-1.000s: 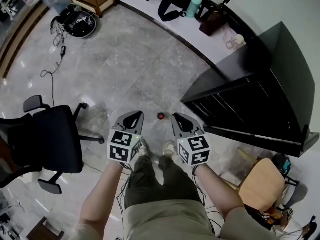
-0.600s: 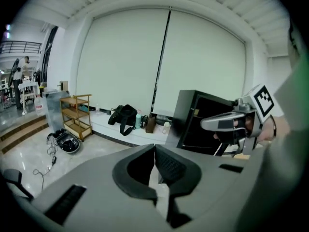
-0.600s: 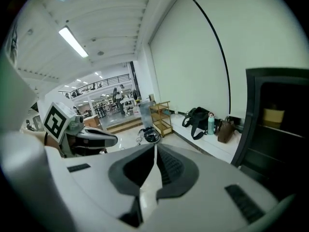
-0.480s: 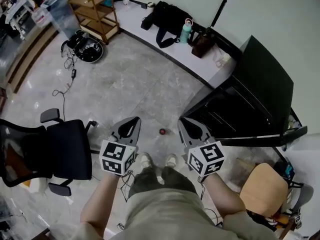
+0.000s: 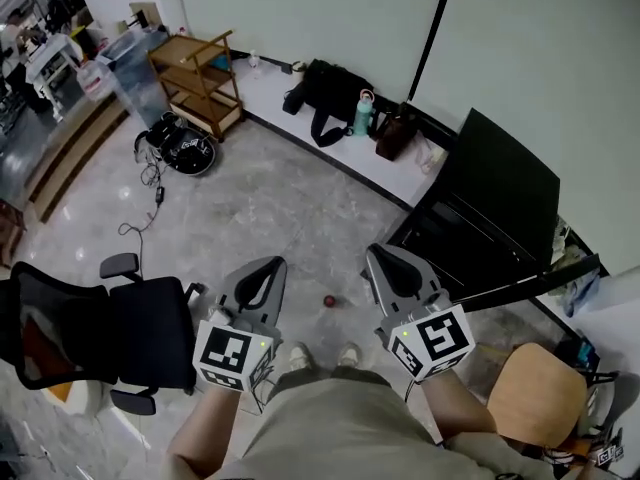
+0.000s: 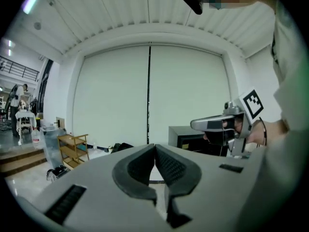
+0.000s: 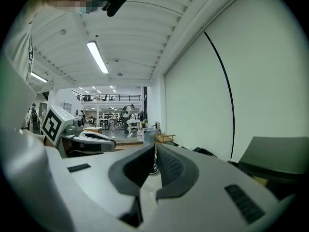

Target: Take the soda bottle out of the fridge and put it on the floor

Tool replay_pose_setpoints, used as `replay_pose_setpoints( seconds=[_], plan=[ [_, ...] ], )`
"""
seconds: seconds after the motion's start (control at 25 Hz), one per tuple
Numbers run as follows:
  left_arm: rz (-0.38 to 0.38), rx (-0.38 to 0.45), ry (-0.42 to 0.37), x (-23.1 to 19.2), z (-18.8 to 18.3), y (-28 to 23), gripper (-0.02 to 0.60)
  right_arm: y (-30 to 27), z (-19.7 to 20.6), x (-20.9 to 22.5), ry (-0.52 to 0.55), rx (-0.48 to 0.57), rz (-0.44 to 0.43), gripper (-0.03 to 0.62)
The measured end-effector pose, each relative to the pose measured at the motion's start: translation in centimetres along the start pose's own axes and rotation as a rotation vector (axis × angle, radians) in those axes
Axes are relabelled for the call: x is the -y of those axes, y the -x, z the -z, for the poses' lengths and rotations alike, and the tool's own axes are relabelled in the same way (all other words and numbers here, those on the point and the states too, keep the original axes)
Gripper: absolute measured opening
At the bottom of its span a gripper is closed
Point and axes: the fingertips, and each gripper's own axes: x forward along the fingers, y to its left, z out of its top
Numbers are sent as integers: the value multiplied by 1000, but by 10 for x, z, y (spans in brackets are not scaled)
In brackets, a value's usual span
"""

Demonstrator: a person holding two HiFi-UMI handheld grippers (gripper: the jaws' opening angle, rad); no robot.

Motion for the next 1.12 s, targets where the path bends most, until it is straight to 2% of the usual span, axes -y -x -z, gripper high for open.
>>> replay_pose_setpoints(
  seconds=[0.2,0.32,0.52,0.72,1.12],
  plan=[
    [-16,74,-78,7,-43,31,8,19,-51,-12,27,103,-21,5],
    [-22,130,-83,10,-61,44,8,30,-75,-19,45,154,-32,5],
    [-16,170,-91,21,-81,62,7,53,-103,-35,80,197,-53,4],
    [-8,204,-105,30,-92,71,8,67,-110,-50,150,202,-66,-2],
    [-37,195,-135,28,-93,67,8,65,-102,-42,161,164,-66,-3]
  ],
)
